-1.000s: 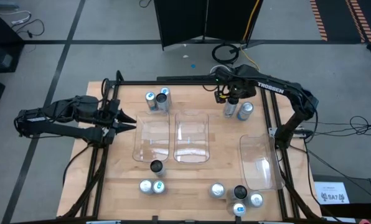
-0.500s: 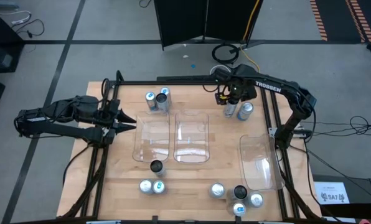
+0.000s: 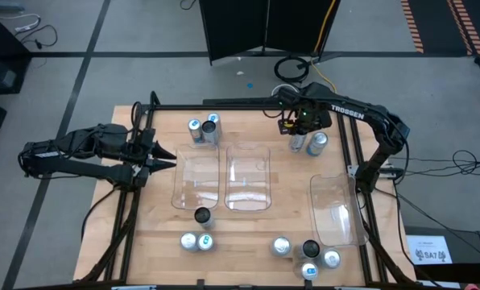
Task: Sort soda cans
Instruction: Put the top right white-blue soda can into the middle transparent bin
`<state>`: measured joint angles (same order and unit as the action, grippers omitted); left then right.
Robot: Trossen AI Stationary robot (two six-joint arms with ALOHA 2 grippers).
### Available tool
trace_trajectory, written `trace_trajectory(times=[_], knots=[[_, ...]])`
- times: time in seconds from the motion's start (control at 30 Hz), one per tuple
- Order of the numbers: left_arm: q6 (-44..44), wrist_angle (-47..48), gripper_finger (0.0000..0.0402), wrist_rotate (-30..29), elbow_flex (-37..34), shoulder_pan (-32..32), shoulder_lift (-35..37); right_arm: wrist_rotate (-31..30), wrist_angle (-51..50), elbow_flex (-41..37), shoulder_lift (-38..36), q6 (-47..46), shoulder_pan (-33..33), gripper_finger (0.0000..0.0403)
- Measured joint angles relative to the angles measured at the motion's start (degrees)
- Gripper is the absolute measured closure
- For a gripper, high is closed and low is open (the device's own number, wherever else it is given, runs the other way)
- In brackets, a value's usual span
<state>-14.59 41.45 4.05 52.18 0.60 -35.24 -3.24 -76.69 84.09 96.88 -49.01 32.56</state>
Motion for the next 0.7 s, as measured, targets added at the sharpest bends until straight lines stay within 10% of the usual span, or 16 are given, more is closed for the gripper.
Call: trace_trajectory(times=[0.7], knots=[[-0.02, 0.13, 0.0274, 0.0, 0.0, 0.0, 0.0, -1.32, 0.32, 9.78, -12.24, -0.19, -3.64, 0.0151]])
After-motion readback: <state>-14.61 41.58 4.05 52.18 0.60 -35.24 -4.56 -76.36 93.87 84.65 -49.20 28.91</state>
